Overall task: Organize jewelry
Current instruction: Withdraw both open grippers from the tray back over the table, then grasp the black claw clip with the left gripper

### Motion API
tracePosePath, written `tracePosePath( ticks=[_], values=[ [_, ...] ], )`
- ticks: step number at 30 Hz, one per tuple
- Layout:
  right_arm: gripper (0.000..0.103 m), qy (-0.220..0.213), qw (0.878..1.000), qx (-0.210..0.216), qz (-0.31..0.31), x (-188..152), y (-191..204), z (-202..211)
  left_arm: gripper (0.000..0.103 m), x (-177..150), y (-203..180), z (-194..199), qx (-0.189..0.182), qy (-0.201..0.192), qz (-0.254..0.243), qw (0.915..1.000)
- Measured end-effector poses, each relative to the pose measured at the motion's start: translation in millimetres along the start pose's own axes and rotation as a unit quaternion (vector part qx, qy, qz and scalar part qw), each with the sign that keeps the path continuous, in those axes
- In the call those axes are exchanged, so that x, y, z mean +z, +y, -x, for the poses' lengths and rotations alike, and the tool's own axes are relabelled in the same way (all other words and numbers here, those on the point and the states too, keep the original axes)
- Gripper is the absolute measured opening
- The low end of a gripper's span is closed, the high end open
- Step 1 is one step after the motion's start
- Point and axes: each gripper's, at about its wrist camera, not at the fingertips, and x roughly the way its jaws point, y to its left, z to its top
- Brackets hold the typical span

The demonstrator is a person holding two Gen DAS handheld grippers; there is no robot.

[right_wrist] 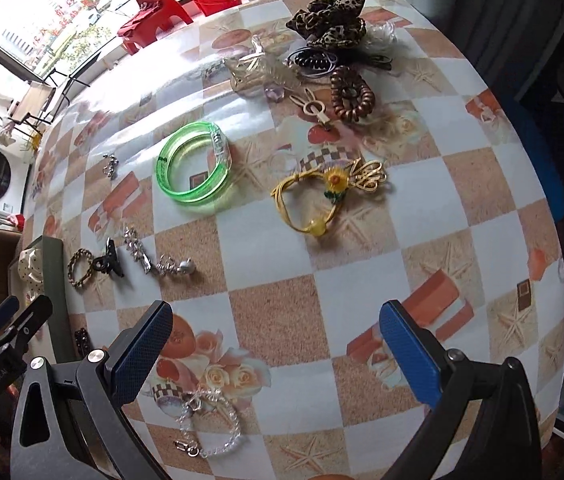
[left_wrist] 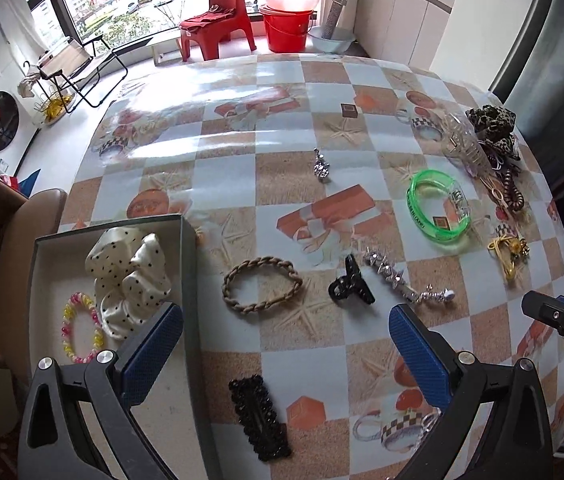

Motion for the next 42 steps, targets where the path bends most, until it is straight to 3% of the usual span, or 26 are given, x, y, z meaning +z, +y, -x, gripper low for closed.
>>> tracePosePath(
  ticks=[5,10,12,14,17,20,21,27,29,32,38,42],
  values=[
    [0.101,-0.01,1.0,-0.009,0.027,21.4,-2.4,-9.5,0.103,8.7,-20.2,-21.1,-0.005,0.005,-0.016,0.9998],
    [0.099,-0.012,0.998,-0.011,0.054,32.2,-0.2,-20.8,0.096,9.7,-33.3,-41.8,-0.005,0.025,-0.023,0.9994],
    [0.095,-0.013,0.998,-0.014,0.064,34.2,1.1,-24.3,0.083,8.8,-37.0,-47.2,-0.008,0.033,-0.02,0.9992],
    [0.087,-0.012,0.997,-0.018,0.073,34.8,2.5,-28.3,0.081,7.9,-39.8,-52.3,-0.015,0.043,-0.014,0.9989],
    [0.079,-0.008,0.996,-0.021,0.083,35.5,2.8,-34.8,0.067,7.1,-42.8,-56.9,-0.02,0.048,-0.006,0.9987],
    [0.072,-0.006,0.995,-0.03,0.093,35.8,3.2,-41.4,0.059,7.0,-45.1,-62.5,-0.025,0.055,0.004,0.9982],
    [0.069,-0.004,0.995,-0.03,0.094,35.9,2.9,-43.6,0.051,6.9,-45.8,-64.0,-0.023,0.056,0.006,0.9982],
    [0.061,-0.007,0.99,-0.057,0.125,32.9,11.4,-54.7,0.05,6.0,-48.9,-72.6,-0.013,0.057,0.015,0.9982],
    [0.06,-0.012,0.987,-0.073,0.144,29.6,16.9,-56.1,0.044,6.2,-51.4,-73.5,-0.006,0.055,0.013,0.9984],
    [0.052,-0.017,0.985,-0.069,0.155,26.8,20.0,-55.6,0.036,5.5,-51.4,-73.0,-0.002,0.052,0.013,0.9986],
    [0.014,-0.018,0.983,-0.062,0.169,25.5,30.3,-55.5,0.027,3.8,-45.6,-65.1,-0.003,0.037,0.011,0.9992],
    [0.011,-0.024,0.987,-0.05,0.154,27.1,28.3,-50.6,0.027,0.0,-45.1,-57.4,-0.013,0.032,0.008,0.9994]
  ],
)
